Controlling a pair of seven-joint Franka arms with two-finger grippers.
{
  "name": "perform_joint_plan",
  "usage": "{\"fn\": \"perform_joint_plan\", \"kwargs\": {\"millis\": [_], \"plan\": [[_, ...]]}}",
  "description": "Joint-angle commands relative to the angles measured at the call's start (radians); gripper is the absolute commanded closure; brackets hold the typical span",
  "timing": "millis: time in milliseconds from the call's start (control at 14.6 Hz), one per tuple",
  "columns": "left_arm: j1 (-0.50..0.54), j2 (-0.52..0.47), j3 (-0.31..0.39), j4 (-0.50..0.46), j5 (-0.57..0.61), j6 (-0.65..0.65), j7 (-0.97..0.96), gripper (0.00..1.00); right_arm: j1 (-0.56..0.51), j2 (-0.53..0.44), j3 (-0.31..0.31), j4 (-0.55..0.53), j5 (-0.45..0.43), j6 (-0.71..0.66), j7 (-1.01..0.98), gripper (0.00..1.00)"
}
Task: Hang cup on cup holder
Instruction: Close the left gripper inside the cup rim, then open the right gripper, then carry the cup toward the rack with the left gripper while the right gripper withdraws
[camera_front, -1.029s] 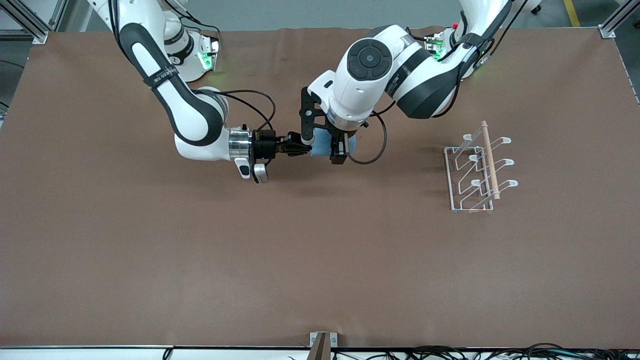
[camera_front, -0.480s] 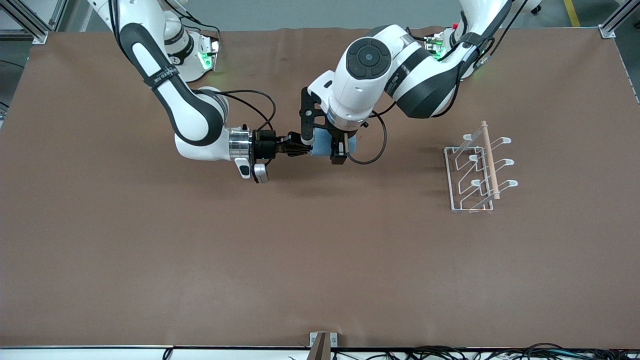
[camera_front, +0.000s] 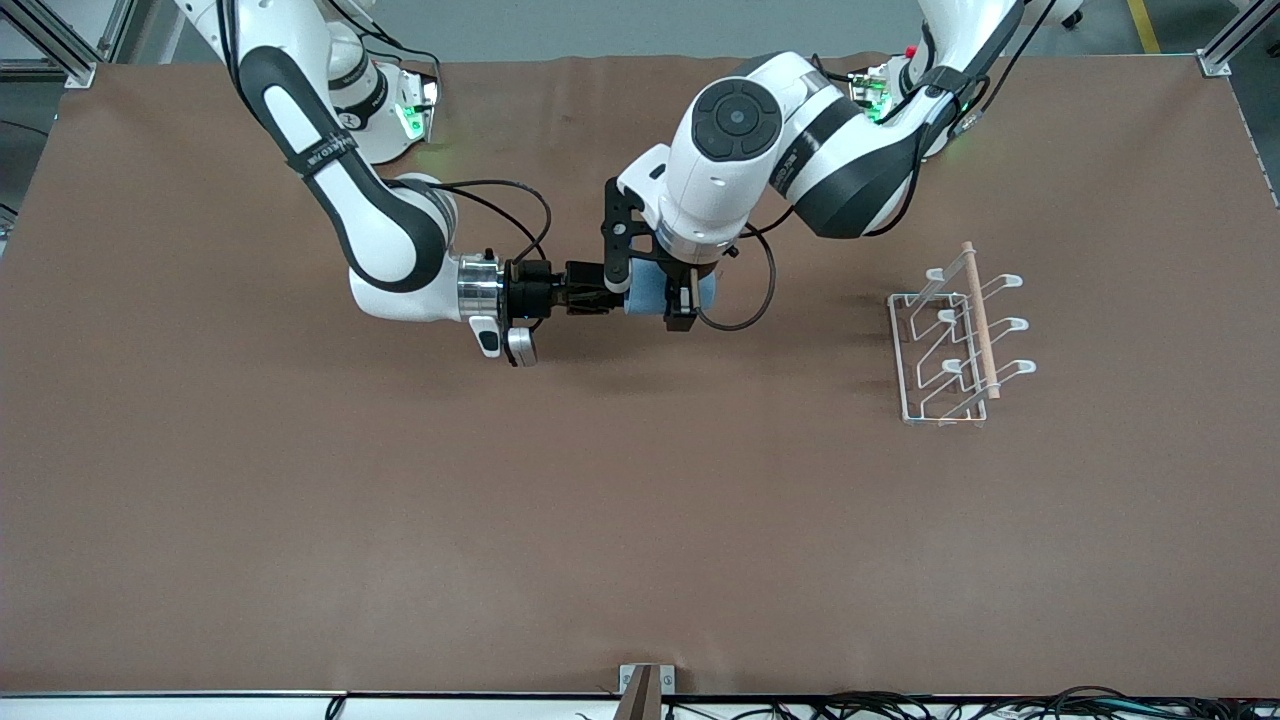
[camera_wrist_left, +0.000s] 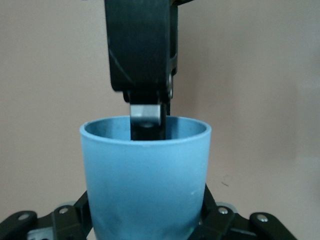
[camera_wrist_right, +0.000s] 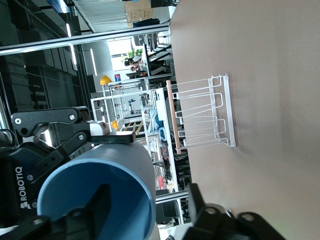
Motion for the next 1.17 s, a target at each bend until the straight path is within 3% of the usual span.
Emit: {"fn": "perform_joint_plan", "kwargs": {"millis": [0, 275, 480, 824, 961, 1098], "plan": [[0.012, -0.013, -0.005, 0.004, 0.021, -0.029, 0.002, 0.64, -0.013, 0.008, 0.008, 0.003, 0.031, -0.008, -0.022, 0.00], [0.021, -0.045, -0.003, 0.007, 0.096, -0.116, 0.008, 0.71, -0.032, 0.007, 0.008, 0.001, 0.023, -0.004, -0.015, 0.00], [0.045, -0.071, 0.006, 0.007, 0.127, -0.190, 0.030, 0.71, -0.072, -0.002, 0.003, 0.001, -0.017, -0.001, -0.004, 0.00], [0.081, -0.113, 0.004, 0.007, 0.228, -0.342, 0.120, 0.68, -0.184, -0.005, -0.021, 0.061, -0.386, -0.007, 0.154, 0.00], [0.104, -0.125, 0.004, 0.006, 0.250, -0.394, 0.113, 0.68, -0.187, -0.016, -0.072, 0.076, -0.507, -0.012, 0.172, 0.00], [0.105, -0.144, 0.004, 0.000, 0.308, -0.458, 0.094, 0.69, -0.187, -0.038, -0.150, 0.110, -0.683, -0.070, 0.220, 0.00]]}}
